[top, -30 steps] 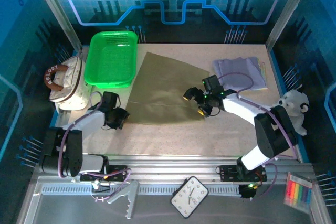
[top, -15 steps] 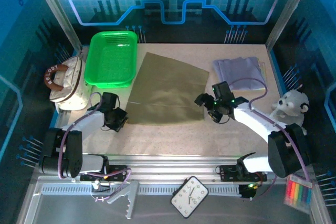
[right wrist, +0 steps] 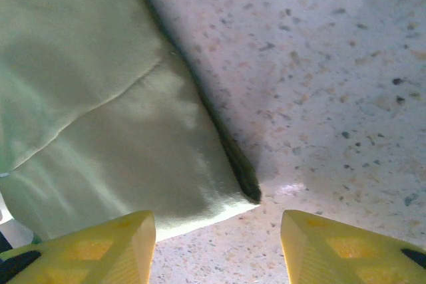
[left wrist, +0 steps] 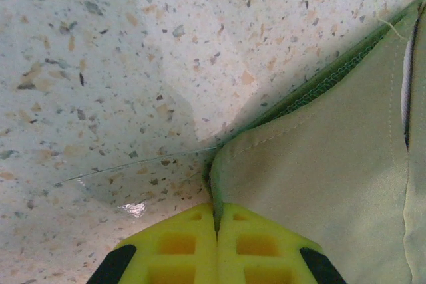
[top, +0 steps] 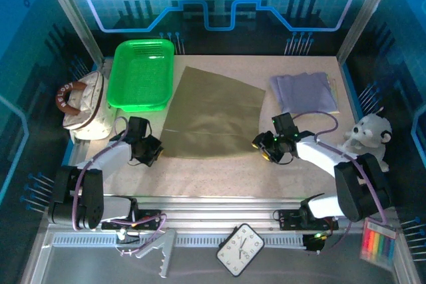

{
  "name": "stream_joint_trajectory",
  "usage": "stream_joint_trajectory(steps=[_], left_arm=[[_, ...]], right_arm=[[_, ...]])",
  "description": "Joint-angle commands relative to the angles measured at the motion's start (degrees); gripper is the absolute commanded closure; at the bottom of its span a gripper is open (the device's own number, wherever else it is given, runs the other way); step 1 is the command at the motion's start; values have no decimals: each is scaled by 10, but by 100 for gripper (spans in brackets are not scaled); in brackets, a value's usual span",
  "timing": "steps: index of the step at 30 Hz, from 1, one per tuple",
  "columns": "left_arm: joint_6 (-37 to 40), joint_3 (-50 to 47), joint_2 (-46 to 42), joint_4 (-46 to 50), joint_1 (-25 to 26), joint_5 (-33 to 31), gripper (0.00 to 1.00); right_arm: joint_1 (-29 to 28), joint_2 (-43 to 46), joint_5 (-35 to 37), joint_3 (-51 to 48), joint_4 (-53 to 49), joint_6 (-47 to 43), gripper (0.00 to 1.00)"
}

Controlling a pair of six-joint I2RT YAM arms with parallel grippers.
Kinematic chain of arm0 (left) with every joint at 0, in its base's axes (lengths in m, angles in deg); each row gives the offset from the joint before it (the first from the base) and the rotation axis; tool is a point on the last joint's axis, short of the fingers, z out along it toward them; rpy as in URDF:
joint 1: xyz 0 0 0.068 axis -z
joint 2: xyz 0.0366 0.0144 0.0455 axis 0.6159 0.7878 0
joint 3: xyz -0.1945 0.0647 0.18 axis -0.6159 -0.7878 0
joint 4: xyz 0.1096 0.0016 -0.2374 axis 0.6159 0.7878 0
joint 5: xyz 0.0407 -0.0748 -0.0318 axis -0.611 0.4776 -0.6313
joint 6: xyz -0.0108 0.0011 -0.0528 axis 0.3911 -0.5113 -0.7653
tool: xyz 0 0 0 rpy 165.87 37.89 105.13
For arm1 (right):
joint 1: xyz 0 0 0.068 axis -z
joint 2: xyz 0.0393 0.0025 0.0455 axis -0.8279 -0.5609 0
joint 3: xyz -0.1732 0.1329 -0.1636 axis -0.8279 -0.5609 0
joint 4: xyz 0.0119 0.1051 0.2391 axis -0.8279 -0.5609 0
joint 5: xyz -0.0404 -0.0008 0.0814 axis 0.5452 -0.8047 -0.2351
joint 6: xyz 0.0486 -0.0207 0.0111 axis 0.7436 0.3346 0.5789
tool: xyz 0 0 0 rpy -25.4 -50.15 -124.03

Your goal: Fold and stack the skirts

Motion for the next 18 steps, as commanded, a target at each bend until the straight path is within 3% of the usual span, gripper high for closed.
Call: stream_joint_trajectory(steps=[1, 11, 18], left_arm=[[7, 8, -12, 5, 1, 14, 100], [7, 6, -13, 8, 2, 13, 100], [8, 6, -13, 10, 1, 15, 100]], right_arm=[[-3, -9, 0, -22, 36, 29, 47], [-8, -52, -17, -30, 115, 53, 57], [-11, -16, -13, -39, 140, 70, 60]])
